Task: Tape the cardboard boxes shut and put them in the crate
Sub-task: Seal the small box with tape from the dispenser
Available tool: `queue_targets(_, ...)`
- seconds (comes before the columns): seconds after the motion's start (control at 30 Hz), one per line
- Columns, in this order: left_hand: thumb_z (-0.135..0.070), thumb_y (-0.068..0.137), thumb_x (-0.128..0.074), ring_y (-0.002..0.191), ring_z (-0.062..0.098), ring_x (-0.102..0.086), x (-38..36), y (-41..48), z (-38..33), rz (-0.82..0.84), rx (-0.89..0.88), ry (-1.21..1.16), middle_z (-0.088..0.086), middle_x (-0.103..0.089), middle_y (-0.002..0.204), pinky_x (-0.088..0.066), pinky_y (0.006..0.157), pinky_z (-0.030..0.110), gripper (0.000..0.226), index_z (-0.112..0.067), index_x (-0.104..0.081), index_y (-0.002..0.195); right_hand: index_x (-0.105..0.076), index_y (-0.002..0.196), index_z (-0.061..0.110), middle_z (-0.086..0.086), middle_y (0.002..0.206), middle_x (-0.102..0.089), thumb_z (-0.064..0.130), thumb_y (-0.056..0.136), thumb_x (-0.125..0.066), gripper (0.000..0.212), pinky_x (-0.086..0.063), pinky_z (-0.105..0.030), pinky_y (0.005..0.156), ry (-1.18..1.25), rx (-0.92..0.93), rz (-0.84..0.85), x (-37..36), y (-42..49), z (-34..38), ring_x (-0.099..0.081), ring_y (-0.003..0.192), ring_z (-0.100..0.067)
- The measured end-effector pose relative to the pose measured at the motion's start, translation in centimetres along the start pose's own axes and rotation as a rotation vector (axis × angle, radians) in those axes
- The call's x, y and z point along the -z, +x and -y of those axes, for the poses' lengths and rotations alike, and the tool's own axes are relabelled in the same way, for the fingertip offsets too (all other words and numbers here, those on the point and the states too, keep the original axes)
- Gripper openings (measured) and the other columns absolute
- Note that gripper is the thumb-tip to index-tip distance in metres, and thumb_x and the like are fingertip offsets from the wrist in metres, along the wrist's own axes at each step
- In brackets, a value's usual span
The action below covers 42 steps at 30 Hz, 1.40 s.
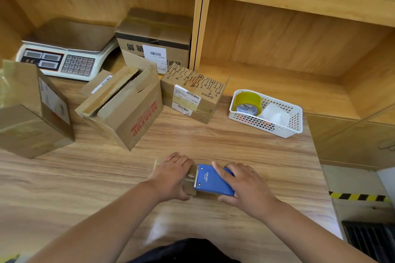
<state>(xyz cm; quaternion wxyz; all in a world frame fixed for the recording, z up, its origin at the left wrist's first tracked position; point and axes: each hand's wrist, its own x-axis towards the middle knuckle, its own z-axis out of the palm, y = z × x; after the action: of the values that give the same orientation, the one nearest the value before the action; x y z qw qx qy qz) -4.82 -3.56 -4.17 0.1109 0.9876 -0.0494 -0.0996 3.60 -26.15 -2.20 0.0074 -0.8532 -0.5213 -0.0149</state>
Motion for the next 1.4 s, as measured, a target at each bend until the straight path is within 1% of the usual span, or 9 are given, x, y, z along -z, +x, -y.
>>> queue_targets(0.13, -0.072, 0.037, -0.07, 0.097, 0.017, -0.062, -0.2, 0.0, 0.1, 0.009, 0.022, 0.037, -0.003, -0.061, 0.101, -0.031, 0.108, 0.032, 0.095, -0.017, -0.06, 0.113, -0.037, 0.142, 0.025, 0.009, 0.095, -0.055, 0.067, 0.058, -0.075, 0.101, -0.05, -0.023, 0.07, 0.001, -0.007, 0.03, 0.3, -0.9, -0.9, -0.056, 0.076, -0.011)
queue_targets(0.3, -0.063, 0.067, -0.067, 0.128, 0.02, -0.035, 0.1, 0.1, 0.0, 0.077, 0.026, 0.035, 0.002, -0.04, 0.137, -0.013, 0.114, 0.028, 0.098, -0.014, -0.029, 0.143, -0.036, 0.144, 0.026, 0.01, 0.096, -0.055, 0.068, 0.059, -0.073, 0.101, -0.048, -0.02, 0.071, 0.047, -0.041, 0.105, 0.7, -3.4, -3.2, -0.054, 0.075, -0.008)
queue_targets(0.73, -0.065, 0.068, -0.065, 0.13, 0.017, -0.03, 0.3, 0.3, -0.3, 0.127, 0.054, 0.048, -0.001, -0.034, 0.139, -0.011, 0.112, 0.027, 0.1, -0.016, -0.023, 0.145, -0.056, 0.13, 0.024, 0.004, 0.089, -0.06, 0.064, 0.047, -0.082, 0.096, -0.051, -0.028, 0.065, -0.04, -0.045, 0.268, 0.2, -1.8, -2.0, -0.059, 0.071, -0.016)
queue_targets(0.83, -0.065, 0.068, -0.064, 0.13, 0.017, -0.03, 0.4, 0.3, -0.4, 0.147, 0.057, 0.034, -0.001, -0.034, 0.139, -0.012, 0.113, 0.028, 0.1, -0.016, -0.023, 0.145, -0.017, 0.152, 0.024, -0.005, 0.128, -0.047, 0.053, 0.086, -0.059, 0.084, -0.036, -0.036, 0.097, -0.013, -0.057, 0.433, 0.7, -0.7, -0.9, -0.048, 0.11, -0.026)
queue_targets(0.9, -0.064, 0.069, -0.063, 0.129, 0.018, -0.031, 0.7, 0.3, -0.6, 0.161, 0.048, 0.047, 0.0, -0.034, 0.139, -0.014, 0.113, 0.029, 0.098, -0.015, -0.023, 0.144, -0.003, 0.153, 0.024, -0.006, 0.136, -0.038, 0.05, 0.093, -0.049, 0.08, -0.029, -0.036, 0.101, -0.027, -0.066, 0.482, 0.7, -0.1, -0.3, -0.041, 0.118, -0.027)
queue_targets(1.17, -0.055, 0.071, -0.063, 0.125, 0.027, -0.028, 1.5, 1.2, -3.5, 0.147, -0.04, 0.242, 0.007, -0.031, 0.132, -0.01, 0.116, 0.041, 0.092, -0.01, -0.023, 0.141, -0.001, 0.153, 0.023, -0.007, 0.141, -0.035, 0.048, 0.094, -0.046, 0.079, -0.027, -0.037, 0.103, -0.055, -0.109, 0.523, 0.5, 0.8, 1.1, -0.037, 0.122, -0.028)
queue_targets(1.27, -0.042, 0.075, -0.061, 0.121, 0.027, -0.031, 1.6, 0.9, -3.8, 0.081, -0.027, 0.257, 0.008, -0.037, 0.129, -0.017, 0.112, 0.037, 0.072, -0.009, -0.034, 0.133, -0.015, 0.152, 0.022, -0.008, 0.132, -0.044, 0.053, 0.087, -0.057, 0.084, -0.034, -0.038, 0.099, -0.064, -0.124, 0.439, 0.5, 0.2, 1.0, -0.046, 0.114, -0.029)
queue_targets(1.33, -0.039, 0.076, -0.06, 0.12, 0.025, -0.031, 1.9, 0.6, -3.5, 0.037, 0.001, 0.212, 0.006, -0.04, 0.128, -0.02, 0.108, 0.033, 0.064, -0.01, -0.039, 0.129, -0.051, 0.137, 0.022, -0.003, 0.101, -0.061, 0.064, 0.056, -0.079, 0.094, -0.049, -0.035, 0.077, -0.102, -0.112, 0.317, 0.7, -0.4, 0.7, -0.059, 0.084, -0.023)
queue_targets(1.4, -0.049, 0.073, -0.065, 0.121, 0.022, -0.032, 2.7, 0.1, -3.0, 0.015, 0.036, 0.119, 0.002, -0.041, 0.126, -0.027, 0.103, 0.03, 0.07, -0.013, -0.04, 0.129, -0.066, 0.12, 0.022, 0.003, 0.081, -0.061, 0.067, 0.035, -0.084, 0.097, -0.051, -0.03, 0.059, -0.108, -0.107, 0.162, 0.6, -1.1, 0.5, -0.058, 0.064, -0.018)
